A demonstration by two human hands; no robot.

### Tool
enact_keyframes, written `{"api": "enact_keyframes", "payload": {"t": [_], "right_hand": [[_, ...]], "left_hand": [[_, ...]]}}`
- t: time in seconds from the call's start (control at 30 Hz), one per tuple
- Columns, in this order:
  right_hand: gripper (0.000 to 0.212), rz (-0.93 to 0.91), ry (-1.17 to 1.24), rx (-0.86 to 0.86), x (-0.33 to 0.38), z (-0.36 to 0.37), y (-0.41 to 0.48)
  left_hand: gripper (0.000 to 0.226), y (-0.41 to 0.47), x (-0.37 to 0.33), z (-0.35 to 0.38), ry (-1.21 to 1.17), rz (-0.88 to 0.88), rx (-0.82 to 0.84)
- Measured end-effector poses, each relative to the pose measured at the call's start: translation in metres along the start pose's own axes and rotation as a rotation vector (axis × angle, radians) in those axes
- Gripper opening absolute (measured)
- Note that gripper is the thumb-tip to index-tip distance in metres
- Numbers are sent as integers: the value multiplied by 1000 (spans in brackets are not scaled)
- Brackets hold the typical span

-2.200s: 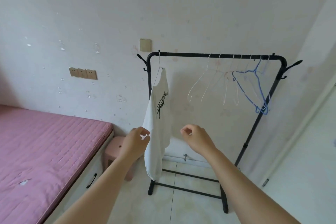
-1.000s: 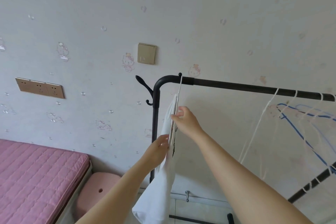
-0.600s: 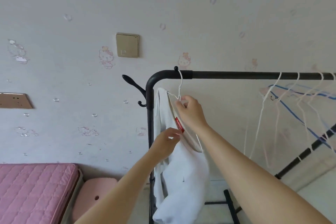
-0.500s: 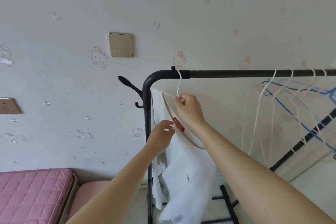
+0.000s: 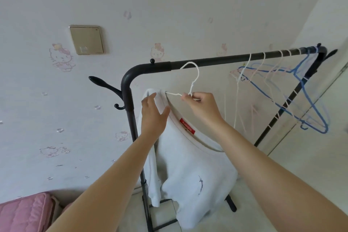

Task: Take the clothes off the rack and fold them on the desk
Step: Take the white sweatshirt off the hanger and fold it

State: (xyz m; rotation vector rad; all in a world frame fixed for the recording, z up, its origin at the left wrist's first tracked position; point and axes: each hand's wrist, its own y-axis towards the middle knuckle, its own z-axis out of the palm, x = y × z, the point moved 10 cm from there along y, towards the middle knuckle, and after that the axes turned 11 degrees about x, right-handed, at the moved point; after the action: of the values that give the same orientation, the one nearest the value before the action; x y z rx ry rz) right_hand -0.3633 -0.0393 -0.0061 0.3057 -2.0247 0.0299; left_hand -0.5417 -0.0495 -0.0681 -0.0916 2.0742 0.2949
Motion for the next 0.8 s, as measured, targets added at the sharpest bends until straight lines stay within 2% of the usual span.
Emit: {"api": "enact_keyframes", "payload": {"t": [0.2,0.33,0.43,0.57,0.67,0.73,0.8], "right_hand": [[33,84,-3,27,-51,-3,-38],[42,141,46,-8,-81,-17,-52],[36,154,35,26,-89,-24,-60],[45,150,44,57,-97,-28,-69],[38,155,55,54,-100,-31,-77],[39,150,50,60,-99,-30,-80],[50,106,37,71,-95,-29,-83]], "left_hand": [[61,-12,14,32,266,10,4],[51,-24,28,60,434,56,113],[50,-29,32,71,578,106,168],[54,-40,30,85,533,101,208],[56,-49,22,92,454,106,177],[50,-54,16,91,451,125,124],[37,-56,12,86,456,134,59]]}}
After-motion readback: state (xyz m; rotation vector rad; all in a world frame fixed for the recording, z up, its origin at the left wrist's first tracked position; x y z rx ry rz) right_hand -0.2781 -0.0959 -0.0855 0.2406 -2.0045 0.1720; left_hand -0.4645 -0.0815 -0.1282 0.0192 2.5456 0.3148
